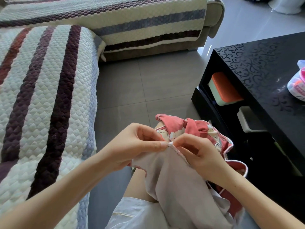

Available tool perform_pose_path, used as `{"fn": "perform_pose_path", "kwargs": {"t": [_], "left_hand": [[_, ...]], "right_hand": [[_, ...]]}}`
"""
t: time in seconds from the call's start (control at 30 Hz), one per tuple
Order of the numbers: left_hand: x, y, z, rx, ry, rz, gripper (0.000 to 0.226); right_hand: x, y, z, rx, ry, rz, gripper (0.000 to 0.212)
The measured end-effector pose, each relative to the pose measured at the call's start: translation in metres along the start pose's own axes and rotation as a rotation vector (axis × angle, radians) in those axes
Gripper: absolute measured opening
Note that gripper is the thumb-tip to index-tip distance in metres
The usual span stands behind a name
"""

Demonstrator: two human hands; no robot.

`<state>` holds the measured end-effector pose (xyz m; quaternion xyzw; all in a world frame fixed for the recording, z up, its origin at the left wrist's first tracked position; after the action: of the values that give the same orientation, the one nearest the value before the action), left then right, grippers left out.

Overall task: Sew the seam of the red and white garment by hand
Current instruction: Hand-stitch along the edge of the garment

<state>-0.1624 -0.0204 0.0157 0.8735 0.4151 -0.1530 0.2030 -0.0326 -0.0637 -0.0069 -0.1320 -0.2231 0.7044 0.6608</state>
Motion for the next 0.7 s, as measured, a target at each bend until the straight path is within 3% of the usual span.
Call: {"fn": "perform_pose_path", "kwargs": {"t": [0.2, 0.3, 0.43, 0.53, 0.63, 0.7], "left_hand": [[0.001, 0.006, -0.007, -0.002, 0.139, -0.072, 0.010], [0.003, 0.001, -0.009, 0.029, 0.196, -0.128, 0.016], [0.005, 0.000, -0.002, 0.023, 0.196, -0.180, 0.015], [0.006, 0.001, -0.003, 0.021, 0.231, -0.181, 0.009], [0.008, 0.003, -0.004, 0.036, 0.231, -0.188, 0.008], [0.009, 0.002, -0.002, 0.034, 0.210, -0.228, 0.019]], "right_hand": [[-0.002, -0.006, 0.020, -0.028, -0.093, -0.125, 0.014], [-0.003, -0.005, 0.020, 0.064, -0.029, -0.167, 0.010], [-0.005, -0.002, 0.021, 0.234, 0.034, -0.123, 0.023], [-0.008, -0.003, 0.029, 0.247, -0.016, -0.114, 0.017], [-0.008, -0.010, 0.027, 0.193, -0.015, -0.226, 0.008], [-0.006, -0.015, 0.025, 0.156, -0.017, -0.307, 0.008]]}}
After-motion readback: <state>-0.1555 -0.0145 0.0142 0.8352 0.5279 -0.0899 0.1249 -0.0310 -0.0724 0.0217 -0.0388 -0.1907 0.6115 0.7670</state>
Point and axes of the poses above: each hand's wrist, its own x-axis towards the middle knuckle, its own y-axis out of the palm, z = x × y, the point moved 8 cm from there along x, towards the middle knuckle, and after that the axes turned 12 degrees about -x, right-handed, at the moved point
